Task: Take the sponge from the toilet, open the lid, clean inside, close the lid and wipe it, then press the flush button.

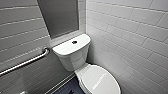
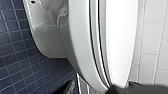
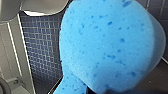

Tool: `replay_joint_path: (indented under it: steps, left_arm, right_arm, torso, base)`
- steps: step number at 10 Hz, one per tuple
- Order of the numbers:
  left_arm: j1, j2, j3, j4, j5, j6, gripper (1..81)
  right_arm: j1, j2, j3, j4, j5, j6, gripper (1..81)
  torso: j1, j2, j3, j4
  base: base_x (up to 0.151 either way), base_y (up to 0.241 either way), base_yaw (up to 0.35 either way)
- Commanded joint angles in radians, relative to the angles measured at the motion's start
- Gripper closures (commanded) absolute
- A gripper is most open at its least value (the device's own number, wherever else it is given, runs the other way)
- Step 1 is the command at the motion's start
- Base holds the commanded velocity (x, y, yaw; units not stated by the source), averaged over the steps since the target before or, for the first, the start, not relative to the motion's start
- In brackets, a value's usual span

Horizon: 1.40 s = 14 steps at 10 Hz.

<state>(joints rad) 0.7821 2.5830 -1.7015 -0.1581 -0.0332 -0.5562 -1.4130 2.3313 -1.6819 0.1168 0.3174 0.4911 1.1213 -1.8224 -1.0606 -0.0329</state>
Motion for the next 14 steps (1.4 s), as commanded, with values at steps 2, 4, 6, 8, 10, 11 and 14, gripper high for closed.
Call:
replay_joint_path:
  steps: [2,4,6,8,10,11,14]
  left_arm:
    - [-0.123,0.025,0.023,-0.009,0.036,-0.039,1.0]
    - [-0.132,0.063,-0.007,-0.008,0.024,-0.08,1.0]
    - [-0.151,0.1,-0.038,-0.009,-0.013,-0.099,1.0]
    - [-0.166,0.131,-0.061,-0.009,-0.011,-0.103,1.0]
    - [-0.181,0.155,-0.076,-0.009,-0.013,-0.107,1.0]
    - [-0.186,0.163,-0.076,-0.009,-0.014,-0.107,1.0]
    - [-0.191,0.188,-0.116,-0.008,-0.017,-0.145,1.0]
  right_arm:
    - [0.019,-0.031,0.015,-0.025,-0.054,-0.002,81.1]
    - [0.019,-0.022,0.013,-0.025,-0.054,-0.002,81.1]
    - [0.019,-0.013,0.013,-0.025,-0.052,-0.002,81.1]
    - [0.019,-0.004,0.012,-0.023,-0.041,0.0,81.1]
    - [0.019,0.007,0.006,-0.023,-0.04,0.0,81.1]
    - [0.019,0.01,0.004,-0.023,-0.04,0.0,81.1]
    - [0.016,0.012,0.002,-0.023,-0.04,0.0,81.1]
  torso:
    - [0.0,0.0,0.0,0.0]
    - [0.0,0.0,0.0,0.0]
    - [0.0,0.0,0.0,0.0]
    - [0.0,0.0,-0.066,0.0]
    - [0.0,0.0,-0.017,0.0]
    - [0.0,0.0,-0.024,0.0]
    - [0.0,0.0,-0.027,0.0]
  base:
    - [0.0,0.0,0.0]
    - [0.0,0.0,0.0]
    - [0.0,0.0,0.0]
    - [0.0,0.0,0.0]
    - [0.0,0.0,0.0]
    - [0.0,0.0,0.0]
    - [0.0,0.0,0.0]
